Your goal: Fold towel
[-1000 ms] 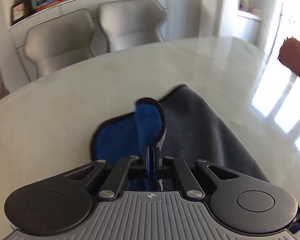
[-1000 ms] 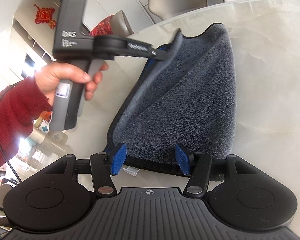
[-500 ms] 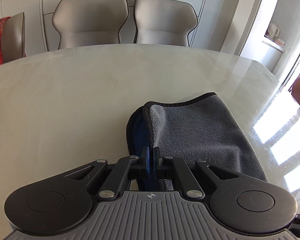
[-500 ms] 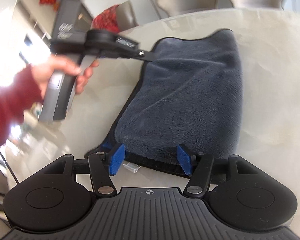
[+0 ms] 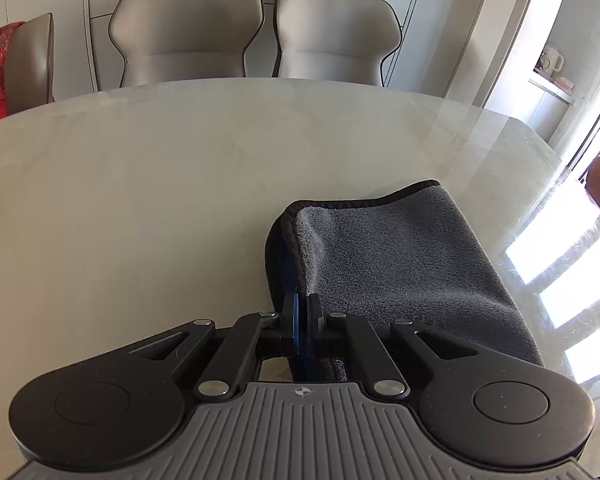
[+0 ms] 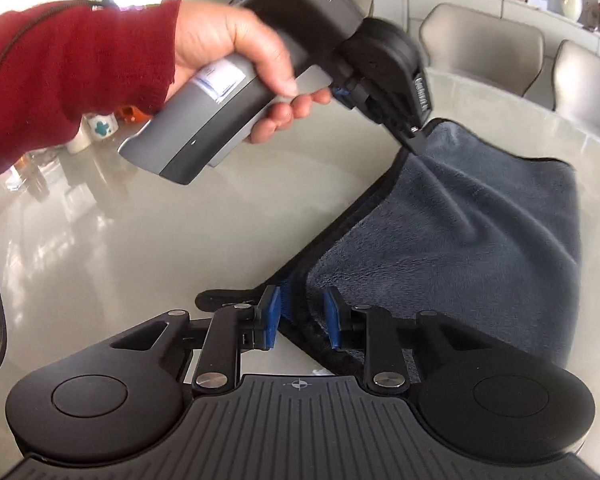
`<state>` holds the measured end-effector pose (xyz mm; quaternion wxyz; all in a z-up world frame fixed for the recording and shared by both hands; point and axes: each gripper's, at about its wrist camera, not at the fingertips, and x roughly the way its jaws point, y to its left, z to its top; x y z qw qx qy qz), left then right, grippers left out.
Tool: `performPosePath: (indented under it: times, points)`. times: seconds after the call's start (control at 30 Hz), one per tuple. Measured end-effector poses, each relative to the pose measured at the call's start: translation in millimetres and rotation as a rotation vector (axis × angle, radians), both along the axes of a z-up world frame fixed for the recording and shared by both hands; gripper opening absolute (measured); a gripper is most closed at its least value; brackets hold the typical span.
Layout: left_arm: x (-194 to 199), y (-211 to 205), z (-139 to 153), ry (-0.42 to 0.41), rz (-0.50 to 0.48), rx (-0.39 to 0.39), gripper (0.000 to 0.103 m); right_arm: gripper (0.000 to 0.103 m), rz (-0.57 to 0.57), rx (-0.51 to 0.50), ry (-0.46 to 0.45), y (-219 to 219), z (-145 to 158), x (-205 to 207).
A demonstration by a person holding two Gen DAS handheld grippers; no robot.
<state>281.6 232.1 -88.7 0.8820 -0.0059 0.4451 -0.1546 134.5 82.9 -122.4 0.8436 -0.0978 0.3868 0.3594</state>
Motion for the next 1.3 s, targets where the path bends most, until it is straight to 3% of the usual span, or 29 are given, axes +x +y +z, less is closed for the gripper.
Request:
performPosePath:
  times: [0.23,0.33,0.6,0.83,0.97,1.07,1.2,1.3]
  points:
    - [1.6,1.0,-6.9,0.017,0.004,-0.008,0.004,0.026,0.013,-0.044,-0.046,14.0,-0.9,-0.2]
    - [1.2,1.4,-7.7,0.018,-0.001,-0.006,0.004,0.012,-0.020,-0.045,-0.046,14.5,1.4,-0.3]
    - [-1.8,3.6,-3.6,0.009,-0.009,-0.002,0.005,0.008,-0.033,0.050,0.054,-3.3,11.9,4.6]
    - [0.9,1.9,-7.8,0.020,-0.006,0.021,0.007,0.008,-0.025,0.072,0.093,-4.3,8.3,7.5]
    - [1.8,1.6,-9.5,0.022,-0.003,0.037,0.015,0.013,-0.017,0.062,0.093,-0.6,4.1,8.3]
    - [-3.5,2.0,-5.1,0.014,0.002,0.058,0.020,0.021,-0.008,0.084,0.086,-4.2,8.8,6.0]
    - [-19.2,2.8,7.7,-0.023,0.007,0.101,0.039,0.027,0.010,0.117,0.062,-11.4,19.9,-0.2]
    - [-35.8,5.0,21.2,-0.060,0.029,0.121,0.047,0.028,0.036,0.146,0.058,-17.6,26.8,-8.3]
